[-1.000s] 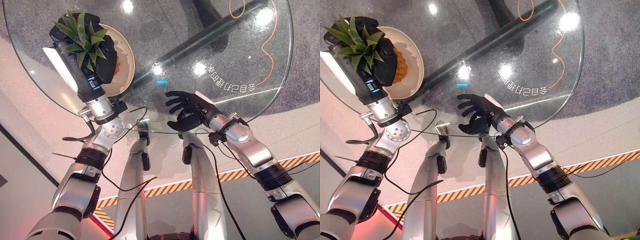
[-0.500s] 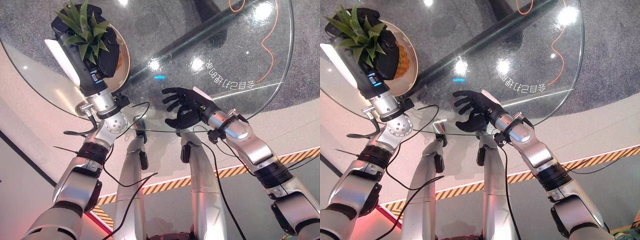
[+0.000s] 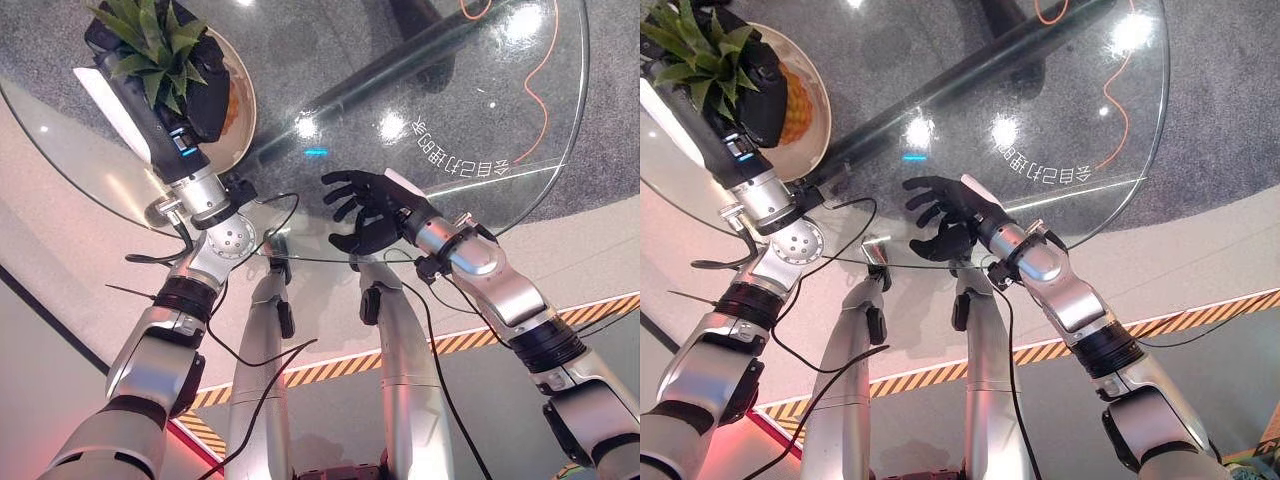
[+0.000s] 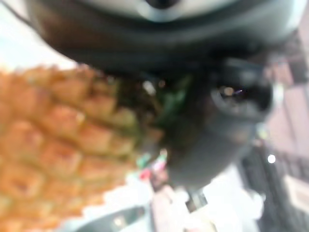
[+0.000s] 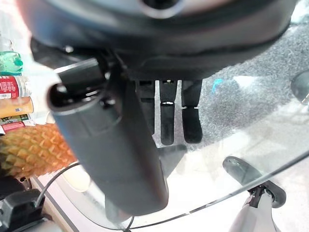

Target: Pick up the fruit to the plate

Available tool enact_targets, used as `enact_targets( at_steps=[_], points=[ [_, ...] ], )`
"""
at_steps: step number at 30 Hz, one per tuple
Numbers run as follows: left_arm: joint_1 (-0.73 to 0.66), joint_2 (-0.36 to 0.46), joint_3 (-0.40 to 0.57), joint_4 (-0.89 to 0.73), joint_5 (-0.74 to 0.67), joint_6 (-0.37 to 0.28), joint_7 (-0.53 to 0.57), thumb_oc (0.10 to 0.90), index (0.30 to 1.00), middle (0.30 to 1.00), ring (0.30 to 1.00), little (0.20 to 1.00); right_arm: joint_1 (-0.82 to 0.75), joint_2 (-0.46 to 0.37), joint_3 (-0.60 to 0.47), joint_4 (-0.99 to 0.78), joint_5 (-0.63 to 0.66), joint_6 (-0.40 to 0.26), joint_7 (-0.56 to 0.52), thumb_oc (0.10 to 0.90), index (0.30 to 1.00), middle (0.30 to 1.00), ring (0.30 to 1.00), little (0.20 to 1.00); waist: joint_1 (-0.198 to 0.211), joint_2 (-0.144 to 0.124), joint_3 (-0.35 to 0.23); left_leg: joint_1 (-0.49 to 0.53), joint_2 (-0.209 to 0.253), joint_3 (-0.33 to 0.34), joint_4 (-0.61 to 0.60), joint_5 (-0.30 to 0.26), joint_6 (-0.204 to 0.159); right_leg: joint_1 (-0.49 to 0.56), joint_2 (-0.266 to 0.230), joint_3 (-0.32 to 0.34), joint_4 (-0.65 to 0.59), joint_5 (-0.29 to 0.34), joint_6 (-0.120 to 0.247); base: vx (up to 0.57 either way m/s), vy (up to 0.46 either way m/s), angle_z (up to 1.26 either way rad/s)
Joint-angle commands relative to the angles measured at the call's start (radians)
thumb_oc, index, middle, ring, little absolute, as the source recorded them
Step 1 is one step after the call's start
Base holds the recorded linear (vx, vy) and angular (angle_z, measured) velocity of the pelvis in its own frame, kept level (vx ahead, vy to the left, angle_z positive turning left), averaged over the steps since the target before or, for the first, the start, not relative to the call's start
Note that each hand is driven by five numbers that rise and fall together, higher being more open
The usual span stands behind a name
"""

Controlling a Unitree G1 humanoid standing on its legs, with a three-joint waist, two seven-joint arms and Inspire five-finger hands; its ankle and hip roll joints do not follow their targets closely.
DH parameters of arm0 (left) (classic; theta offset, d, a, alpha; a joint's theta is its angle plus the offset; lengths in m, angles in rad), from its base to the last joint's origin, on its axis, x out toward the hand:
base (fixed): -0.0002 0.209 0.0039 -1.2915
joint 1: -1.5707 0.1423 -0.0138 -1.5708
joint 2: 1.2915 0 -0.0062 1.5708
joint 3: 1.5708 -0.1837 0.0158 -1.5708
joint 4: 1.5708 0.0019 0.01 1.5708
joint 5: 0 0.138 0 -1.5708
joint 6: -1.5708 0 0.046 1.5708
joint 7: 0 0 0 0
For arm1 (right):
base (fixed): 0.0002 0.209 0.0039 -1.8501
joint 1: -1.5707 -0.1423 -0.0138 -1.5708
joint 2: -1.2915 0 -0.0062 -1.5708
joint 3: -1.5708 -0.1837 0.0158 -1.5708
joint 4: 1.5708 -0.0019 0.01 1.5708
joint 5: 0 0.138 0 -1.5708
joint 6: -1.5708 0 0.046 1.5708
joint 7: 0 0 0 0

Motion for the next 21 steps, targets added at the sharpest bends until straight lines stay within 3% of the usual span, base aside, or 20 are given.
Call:
enact_targets(
  at_steps=[1,10,21],
  points=[
    [-0.038,0.026,0.025,-0.043,-0.033,-0.065,0.026,0.8,0.9,0.9,0.9,0.9,0.01,0.04,0.037,0.005,0.012,0.001,-0.008,0.8,0.9,0.9,0.9,0.9,0.032,-0.005,-0.024,0.023,-0.102,0.034,-0.023,-0.012,-0.027,0.024,0.089,-0.043,-0.013,0.07,0.055,0.0,0.0,0.0],
    [-0.008,0.025,0.03,-0.045,-0.065,-0.063,-0.018,0.8,0.9,0.9,0.9,0.9,0.023,0.05,0.03,-0.009,0.006,0.004,0.002,0.8,0.9,0.9,0.9,0.9,0.035,-0.003,-0.024,0.055,-0.095,0.036,-0.04,-0.011,-0.025,0.05,0.087,-0.045,-0.018,0.065,0.056,0.0,-0.018,0.0],
    [0.042,0.035,0.027,-0.054,-0.163,-0.051,-0.154,0.8,0.9,0.9,0.9,0.9,0.05,0.066,0.022,-0.02,-0.007,-0.004,0.018,0.8,0.9,0.9,0.9,0.9,0.045,0.006,-0.024,0.108,-0.089,0.034,-0.072,-0.006,-0.024,0.096,0.082,-0.053,-0.028,0.054,0.056,-0.01,-0.063,0.01]
  ],
)
